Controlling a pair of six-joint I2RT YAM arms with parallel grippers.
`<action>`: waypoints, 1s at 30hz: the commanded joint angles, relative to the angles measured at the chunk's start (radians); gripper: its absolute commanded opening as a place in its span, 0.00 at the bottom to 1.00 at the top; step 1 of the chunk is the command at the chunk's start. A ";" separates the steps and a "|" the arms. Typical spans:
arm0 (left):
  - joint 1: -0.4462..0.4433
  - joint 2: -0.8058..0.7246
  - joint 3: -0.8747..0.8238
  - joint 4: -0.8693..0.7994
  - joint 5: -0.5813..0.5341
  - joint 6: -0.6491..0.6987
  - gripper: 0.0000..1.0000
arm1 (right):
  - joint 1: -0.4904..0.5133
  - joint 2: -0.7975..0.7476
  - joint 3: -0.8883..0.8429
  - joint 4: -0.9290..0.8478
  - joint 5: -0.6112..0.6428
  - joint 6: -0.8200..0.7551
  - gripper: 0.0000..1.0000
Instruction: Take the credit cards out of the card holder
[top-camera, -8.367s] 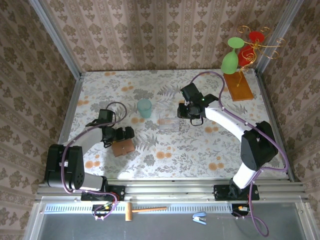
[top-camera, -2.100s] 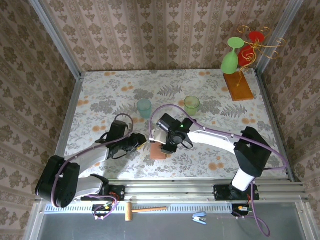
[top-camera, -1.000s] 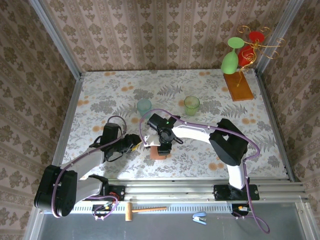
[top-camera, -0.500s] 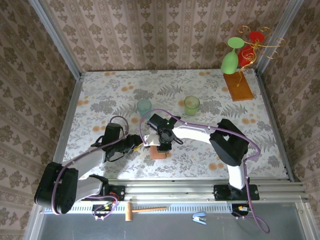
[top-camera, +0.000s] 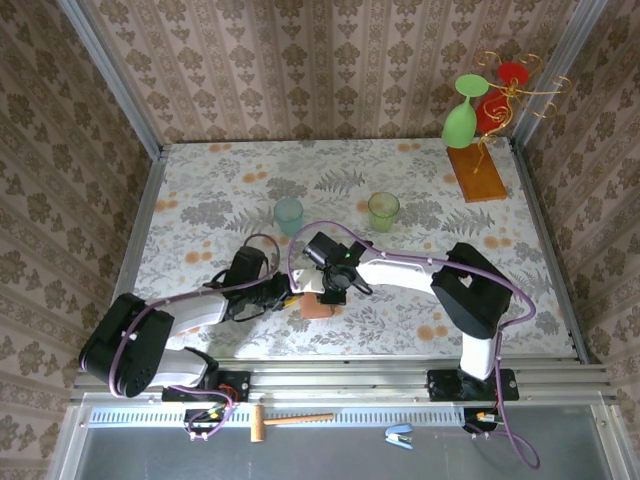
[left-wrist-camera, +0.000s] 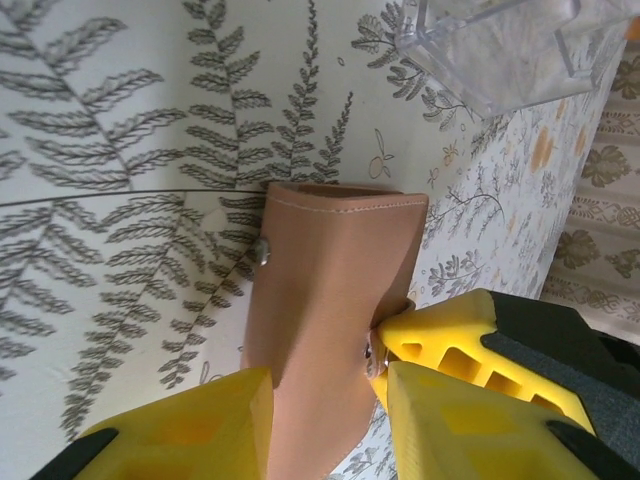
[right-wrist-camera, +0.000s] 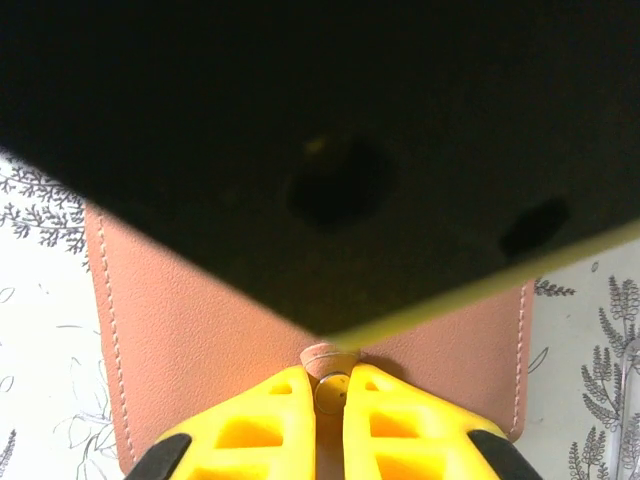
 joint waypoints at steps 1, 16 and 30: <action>-0.010 0.009 0.019 0.038 -0.016 -0.027 0.35 | 0.008 -0.051 -0.045 0.104 -0.010 0.043 0.07; 0.038 -0.112 0.008 -0.087 -0.056 -0.009 0.35 | 0.005 -0.213 -0.162 0.207 0.019 0.309 0.40; 0.217 -0.216 0.084 -0.349 -0.055 0.172 0.40 | 0.061 -0.113 0.068 -0.178 0.262 1.256 0.54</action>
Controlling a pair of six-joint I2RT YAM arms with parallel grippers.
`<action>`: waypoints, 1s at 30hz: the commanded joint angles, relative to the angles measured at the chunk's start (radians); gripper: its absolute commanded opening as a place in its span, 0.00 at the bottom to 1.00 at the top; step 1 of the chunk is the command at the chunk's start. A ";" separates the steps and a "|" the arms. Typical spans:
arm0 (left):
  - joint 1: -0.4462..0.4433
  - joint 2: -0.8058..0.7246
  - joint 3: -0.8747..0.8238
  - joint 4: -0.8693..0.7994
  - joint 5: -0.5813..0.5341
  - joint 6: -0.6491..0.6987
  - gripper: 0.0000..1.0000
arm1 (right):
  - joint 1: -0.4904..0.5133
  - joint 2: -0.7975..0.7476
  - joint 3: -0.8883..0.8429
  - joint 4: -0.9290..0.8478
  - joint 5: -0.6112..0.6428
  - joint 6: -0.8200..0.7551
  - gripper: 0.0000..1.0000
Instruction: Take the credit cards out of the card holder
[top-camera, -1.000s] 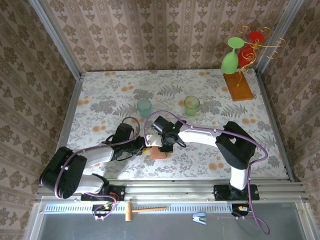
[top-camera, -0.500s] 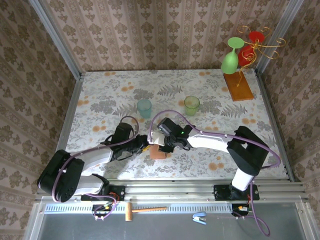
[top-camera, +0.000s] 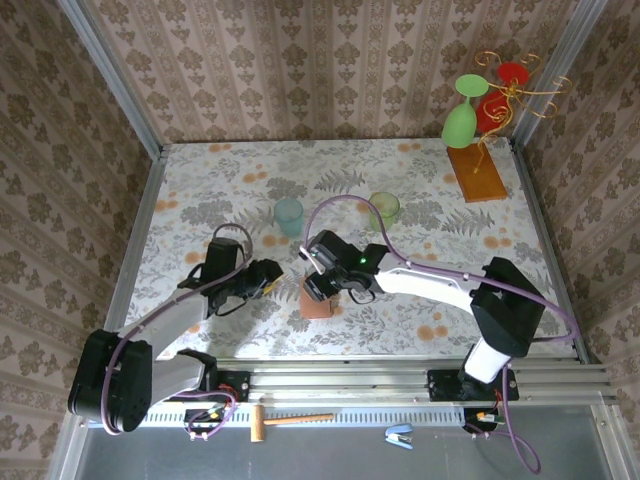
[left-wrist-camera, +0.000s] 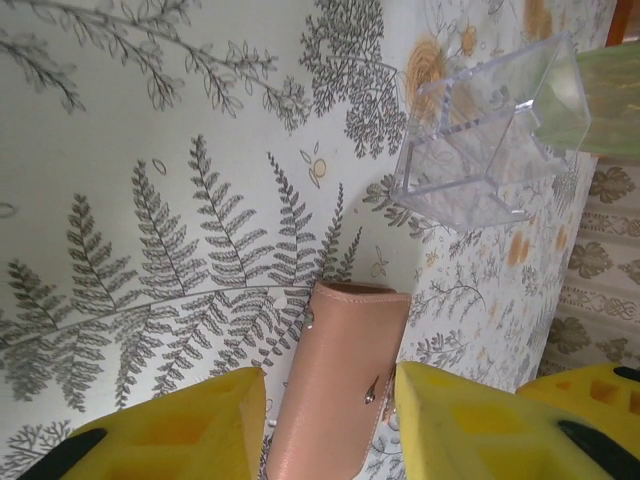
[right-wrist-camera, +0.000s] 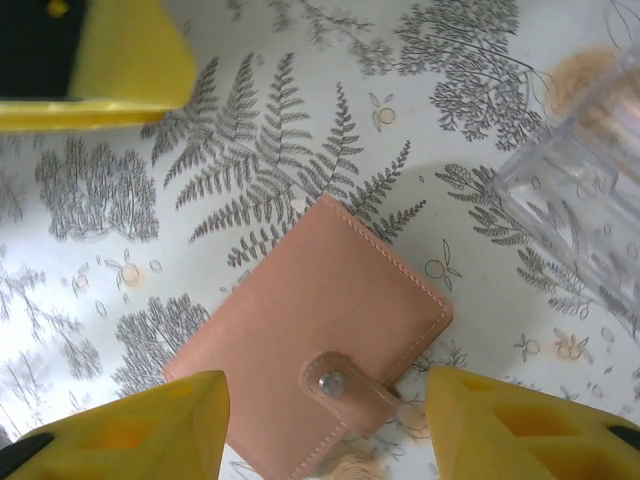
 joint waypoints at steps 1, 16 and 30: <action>0.018 -0.017 0.029 -0.074 0.000 0.063 0.40 | 0.009 0.071 0.097 -0.209 0.085 0.330 0.54; 0.022 -0.011 0.019 -0.055 0.005 0.057 0.43 | 0.020 0.240 0.203 -0.259 0.113 0.451 0.59; -0.052 0.066 0.086 -0.077 -0.026 0.070 0.52 | -0.002 0.200 0.162 -0.270 0.118 0.440 0.47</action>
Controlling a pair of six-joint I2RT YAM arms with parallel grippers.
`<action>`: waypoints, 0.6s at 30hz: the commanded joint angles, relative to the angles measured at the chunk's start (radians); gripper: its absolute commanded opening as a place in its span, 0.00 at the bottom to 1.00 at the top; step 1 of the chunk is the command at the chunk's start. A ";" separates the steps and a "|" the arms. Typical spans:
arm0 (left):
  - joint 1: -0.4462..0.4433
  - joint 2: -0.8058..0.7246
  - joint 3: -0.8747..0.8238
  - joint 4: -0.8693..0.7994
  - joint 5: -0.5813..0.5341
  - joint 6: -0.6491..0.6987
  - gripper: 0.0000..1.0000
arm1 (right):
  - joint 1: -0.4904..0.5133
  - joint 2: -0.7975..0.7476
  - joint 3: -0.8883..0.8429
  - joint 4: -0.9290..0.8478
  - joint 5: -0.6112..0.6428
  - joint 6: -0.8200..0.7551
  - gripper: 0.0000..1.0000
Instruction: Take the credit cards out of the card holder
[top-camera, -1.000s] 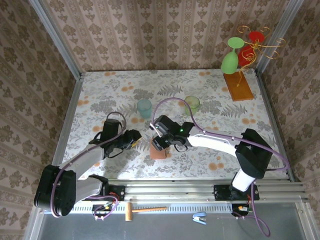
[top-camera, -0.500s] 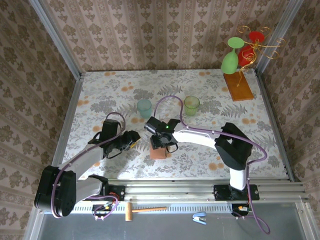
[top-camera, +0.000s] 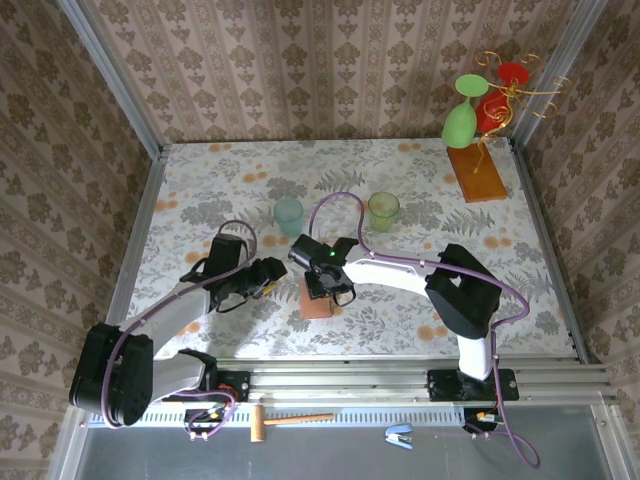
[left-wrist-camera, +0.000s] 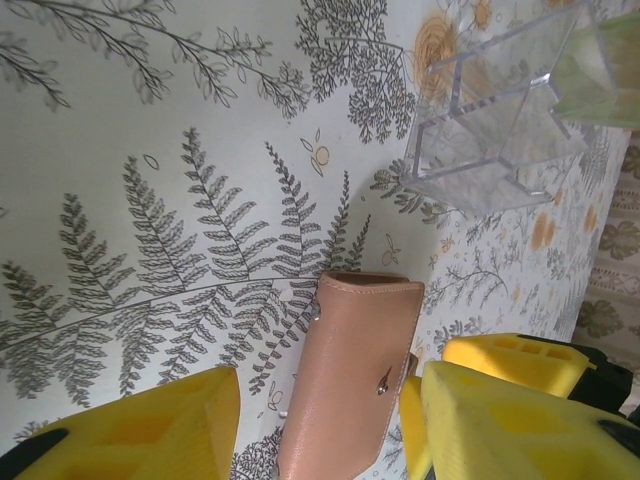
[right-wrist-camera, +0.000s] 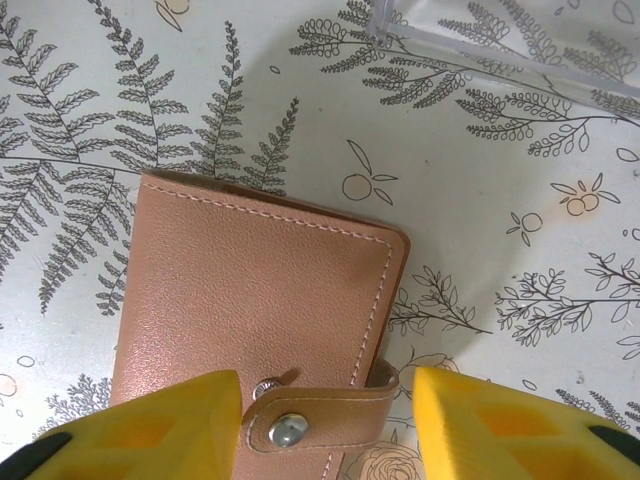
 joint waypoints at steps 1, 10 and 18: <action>-0.022 0.027 0.033 -0.009 -0.016 0.015 0.52 | -0.010 -0.032 -0.019 -0.036 0.036 0.017 0.46; -0.036 0.067 0.049 0.005 -0.022 0.000 0.52 | -0.037 -0.096 -0.085 -0.024 0.024 0.021 0.41; -0.039 0.097 0.063 0.016 -0.020 -0.006 0.50 | -0.084 -0.140 -0.212 0.120 -0.094 0.044 0.34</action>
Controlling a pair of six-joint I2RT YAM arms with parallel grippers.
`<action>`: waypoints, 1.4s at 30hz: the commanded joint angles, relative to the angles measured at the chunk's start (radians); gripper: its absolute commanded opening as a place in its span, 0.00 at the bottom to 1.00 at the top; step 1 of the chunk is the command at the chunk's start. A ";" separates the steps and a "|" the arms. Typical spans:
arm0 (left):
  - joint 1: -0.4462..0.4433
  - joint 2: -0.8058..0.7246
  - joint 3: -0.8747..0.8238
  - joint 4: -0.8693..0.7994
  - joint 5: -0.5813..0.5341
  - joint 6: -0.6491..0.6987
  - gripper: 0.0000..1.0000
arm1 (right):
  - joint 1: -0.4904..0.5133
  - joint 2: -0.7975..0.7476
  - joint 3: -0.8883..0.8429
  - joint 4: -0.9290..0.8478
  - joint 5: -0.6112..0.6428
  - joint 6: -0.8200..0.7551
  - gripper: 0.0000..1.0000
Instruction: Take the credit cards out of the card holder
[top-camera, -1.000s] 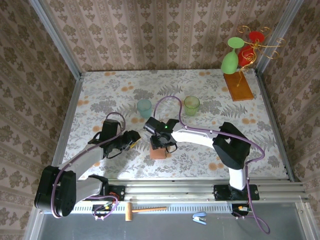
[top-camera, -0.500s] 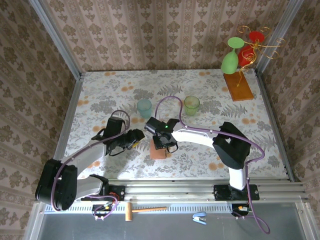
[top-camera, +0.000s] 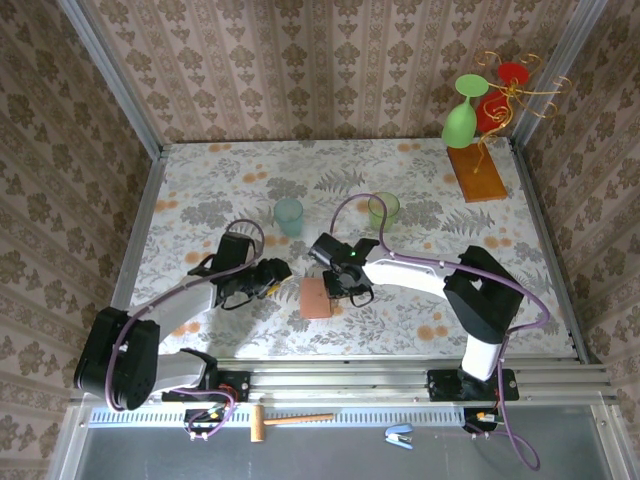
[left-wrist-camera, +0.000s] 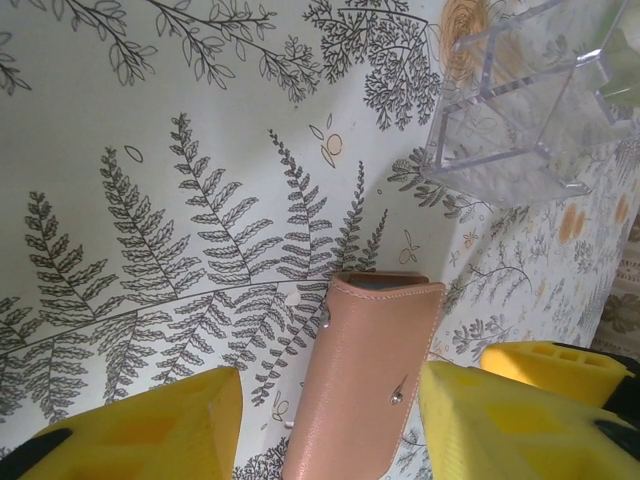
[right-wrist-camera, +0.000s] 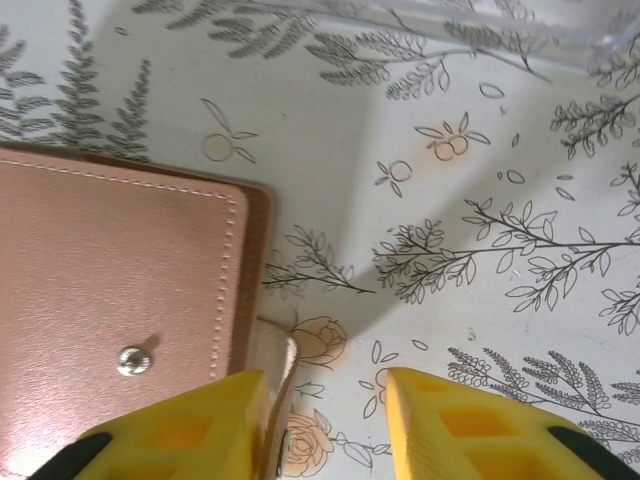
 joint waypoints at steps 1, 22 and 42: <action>-0.012 0.022 0.031 0.018 -0.002 -0.008 0.50 | -0.015 -0.027 -0.043 0.076 -0.054 0.038 0.33; -0.016 0.093 0.070 0.062 0.060 -0.012 0.44 | -0.043 -0.111 -0.033 0.067 -0.078 0.032 0.01; -0.015 0.082 0.095 0.052 0.043 -0.016 0.43 | -0.066 -0.281 0.023 -0.026 -0.179 -0.042 0.00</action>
